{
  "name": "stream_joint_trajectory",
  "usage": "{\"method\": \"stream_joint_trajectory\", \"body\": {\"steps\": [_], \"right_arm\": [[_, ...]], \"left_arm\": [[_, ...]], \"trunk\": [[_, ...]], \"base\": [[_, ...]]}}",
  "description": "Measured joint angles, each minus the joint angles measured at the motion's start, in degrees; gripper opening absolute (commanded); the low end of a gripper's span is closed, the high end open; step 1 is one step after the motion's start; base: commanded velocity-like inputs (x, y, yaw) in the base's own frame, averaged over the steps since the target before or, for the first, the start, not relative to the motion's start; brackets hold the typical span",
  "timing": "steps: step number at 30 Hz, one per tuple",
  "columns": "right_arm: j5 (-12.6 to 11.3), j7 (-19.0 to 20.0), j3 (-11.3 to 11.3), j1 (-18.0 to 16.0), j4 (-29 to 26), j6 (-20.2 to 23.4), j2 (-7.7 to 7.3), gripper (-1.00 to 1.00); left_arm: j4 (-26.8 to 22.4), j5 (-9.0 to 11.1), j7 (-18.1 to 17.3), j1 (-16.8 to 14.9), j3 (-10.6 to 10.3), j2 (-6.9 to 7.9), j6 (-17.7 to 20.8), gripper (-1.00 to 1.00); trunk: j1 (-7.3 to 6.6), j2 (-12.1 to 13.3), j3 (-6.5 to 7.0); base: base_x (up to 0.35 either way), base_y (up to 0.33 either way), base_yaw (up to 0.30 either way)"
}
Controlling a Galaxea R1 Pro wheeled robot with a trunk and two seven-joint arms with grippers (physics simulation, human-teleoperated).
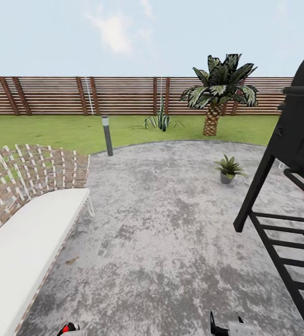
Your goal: Pick up the pesticide atomizer in the garden and spray insectifuge to fully cover both potted plants in the garden.
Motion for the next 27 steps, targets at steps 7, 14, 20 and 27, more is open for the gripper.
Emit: {"method": "stream_joint_trajectory", "body": {"steps": [7,14,20,27], "right_arm": [[0.00,-0.05,0.00,0.00,0.00,0.00,0.00,1.00],[0.00,-0.05,0.00,0.00,0.00,0.00,0.00,1.00],[0.00,-0.06,0.00,0.00,0.00,0.00,0.00,1.00],[0.00,-0.03,0.00,0.00,0.00,0.00,0.00,1.00]], "left_arm": [[0.00,0.00,-0.01,0.00,0.00,0.00,0.00,-1.00],[0.00,0.00,0.00,0.00,0.00,0.00,0.00,-1.00],[0.00,0.00,0.00,0.00,0.00,0.00,0.01,-1.00],[0.00,0.00,-0.02,0.00,0.00,0.00,0.00,-1.00]], "trunk": [[0.00,0.00,0.00],[0.00,0.00,0.00],[0.00,0.00,0.00],[0.00,0.00,0.00]], "base": [[0.337,0.000,0.000],[0.337,0.000,0.000],[0.337,0.000,0.000],[0.337,0.000,0.000]]}}
